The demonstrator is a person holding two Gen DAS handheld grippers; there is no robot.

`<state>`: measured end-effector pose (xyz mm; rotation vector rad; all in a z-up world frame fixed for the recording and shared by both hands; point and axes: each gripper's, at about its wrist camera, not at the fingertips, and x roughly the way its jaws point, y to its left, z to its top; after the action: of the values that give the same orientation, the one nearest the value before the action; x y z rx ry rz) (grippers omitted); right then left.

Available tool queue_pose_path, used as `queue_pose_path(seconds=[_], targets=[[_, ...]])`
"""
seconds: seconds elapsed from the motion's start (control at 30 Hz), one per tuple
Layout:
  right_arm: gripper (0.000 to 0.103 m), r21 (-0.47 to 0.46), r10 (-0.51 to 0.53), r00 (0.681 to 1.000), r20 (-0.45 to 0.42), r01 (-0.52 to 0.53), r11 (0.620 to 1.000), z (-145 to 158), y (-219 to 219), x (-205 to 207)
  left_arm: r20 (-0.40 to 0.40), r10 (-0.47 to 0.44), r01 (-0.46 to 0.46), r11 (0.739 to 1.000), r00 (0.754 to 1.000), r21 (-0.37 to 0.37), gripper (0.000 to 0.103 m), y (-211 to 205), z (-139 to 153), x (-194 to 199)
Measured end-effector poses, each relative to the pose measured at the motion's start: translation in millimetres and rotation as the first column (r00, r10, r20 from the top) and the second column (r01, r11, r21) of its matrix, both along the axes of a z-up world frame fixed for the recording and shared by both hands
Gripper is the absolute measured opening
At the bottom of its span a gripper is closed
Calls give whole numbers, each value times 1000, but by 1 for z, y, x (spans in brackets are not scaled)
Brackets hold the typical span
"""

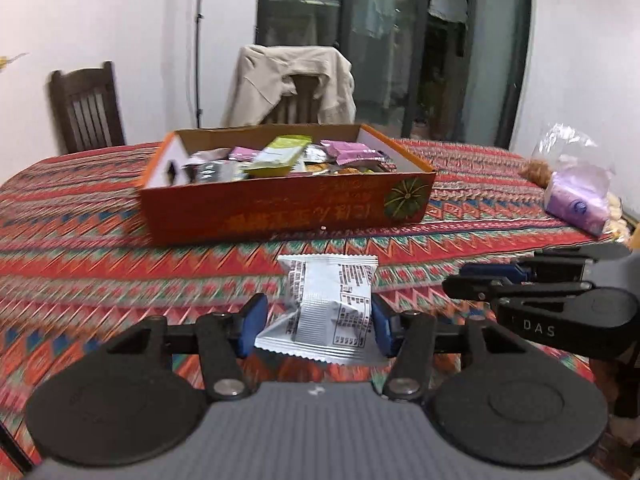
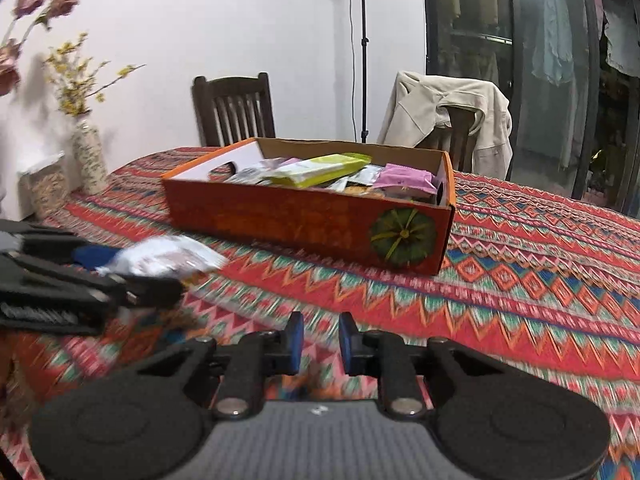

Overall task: Organize snacks
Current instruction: 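Carry the white packet into the orange box and open left tool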

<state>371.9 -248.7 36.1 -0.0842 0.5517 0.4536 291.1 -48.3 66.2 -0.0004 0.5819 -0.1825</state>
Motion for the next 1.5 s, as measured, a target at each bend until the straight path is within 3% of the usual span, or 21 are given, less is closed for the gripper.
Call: queue_pose_path(seconds=[0.2,0.4,0.57,0.8,0.97,1.23,1.4,1.5], targets=[[19,18,14,1000,23,-15,1000,12,-6,-82,24,42,-41,998,999,-54,55,11,12,-80],[19,49,17,998,61,-20,999,26,-11,-147,22,49,-48,997,999,-58,55,10,14,-120],[19,61,21,996,91,-27,998,36,-16,-177,52,49,-46,997,997,-64,56,9,21,-131],[19,61,1,995,100,-7,998,39,-22,-178,75,38,-33,997,996,-67,56,9,32,-120],[19,41,0,993,116,-5,999,48,-27,-155,113,-8,16,997,994,-72,56,13,55,-80],[19,50,22,983,183,-32,998,95,-35,-50,162,-85,89,996,983,-19,56,-11,99,57],[19,63,38,993,115,-46,997,105,-26,59,110,-45,42,999,993,30,57,-32,83,157],[19,33,27,998,57,-29,999,93,-15,116,35,-37,37,999,999,6,57,-35,62,208]])
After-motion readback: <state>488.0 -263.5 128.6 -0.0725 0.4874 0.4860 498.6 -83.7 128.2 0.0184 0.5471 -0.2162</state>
